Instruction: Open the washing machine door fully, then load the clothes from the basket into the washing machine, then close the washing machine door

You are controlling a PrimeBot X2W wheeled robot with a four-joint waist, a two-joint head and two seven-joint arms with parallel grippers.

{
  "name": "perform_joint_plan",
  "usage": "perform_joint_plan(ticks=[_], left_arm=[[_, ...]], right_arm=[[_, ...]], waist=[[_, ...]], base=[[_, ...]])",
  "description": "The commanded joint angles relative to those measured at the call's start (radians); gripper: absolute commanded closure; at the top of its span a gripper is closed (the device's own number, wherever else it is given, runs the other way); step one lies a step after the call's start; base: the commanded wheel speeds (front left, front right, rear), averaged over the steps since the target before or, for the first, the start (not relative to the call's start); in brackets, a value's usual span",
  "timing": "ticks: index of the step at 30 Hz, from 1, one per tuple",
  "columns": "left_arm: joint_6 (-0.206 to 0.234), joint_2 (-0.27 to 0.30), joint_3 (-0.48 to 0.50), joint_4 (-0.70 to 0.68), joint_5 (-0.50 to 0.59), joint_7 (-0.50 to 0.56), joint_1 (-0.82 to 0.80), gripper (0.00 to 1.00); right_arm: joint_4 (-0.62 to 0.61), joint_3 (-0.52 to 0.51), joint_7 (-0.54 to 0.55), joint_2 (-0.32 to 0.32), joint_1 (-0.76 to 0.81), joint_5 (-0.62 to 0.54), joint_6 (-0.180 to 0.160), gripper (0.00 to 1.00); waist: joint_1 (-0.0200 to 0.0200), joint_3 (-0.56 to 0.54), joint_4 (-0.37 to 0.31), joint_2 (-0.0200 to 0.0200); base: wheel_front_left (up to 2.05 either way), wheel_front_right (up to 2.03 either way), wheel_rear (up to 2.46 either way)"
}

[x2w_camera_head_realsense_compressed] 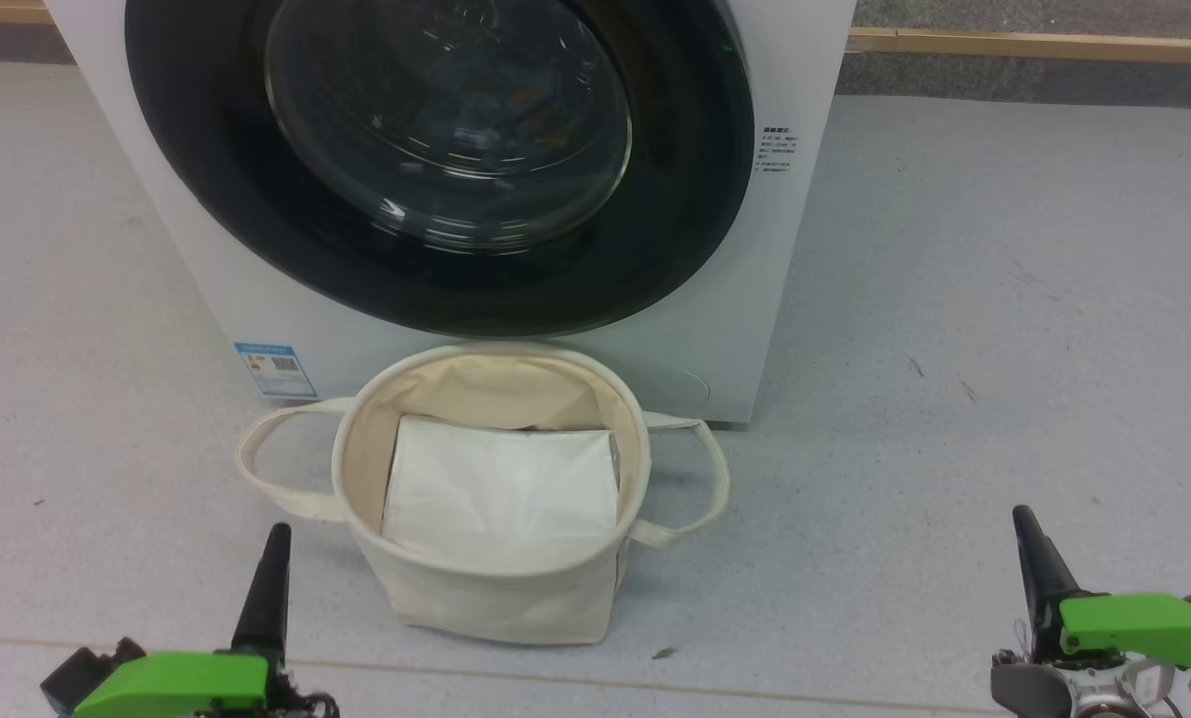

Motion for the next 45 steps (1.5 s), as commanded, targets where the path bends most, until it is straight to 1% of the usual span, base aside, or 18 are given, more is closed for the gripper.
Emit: perform_joint_plan(ticks=[1, 17, 45], left_arm=[[-0.011, 0.015, 0.035, -0.041, -0.028, 0.010, -0.020, 1.00], [-0.027, 0.017, 0.070, -0.065, -0.214, 0.060, -0.004, 1.00], [-0.027, 0.017, 0.070, -0.065, -0.215, 0.060, -0.004, 1.00]], right_arm=[[-0.041, 0.012, 0.013, -0.004, -0.021, 0.032, 0.000, 1.00], [-0.045, 0.002, 0.064, -0.003, -0.014, 0.242, 0.000, 1.00], [-0.045, 0.002, 0.065, -0.003, -0.014, 0.244, 0.000, 1.00]], waist=[[0.0000, -0.001, -0.001, 0.0000], [0.0000, -0.015, -0.007, 0.0000], [0.0000, -0.015, -0.007, 0.0000]], base=[[0.00, 0.00, 0.00], [0.00, 0.00, 0.00], [0.00, 0.00, 0.00]])
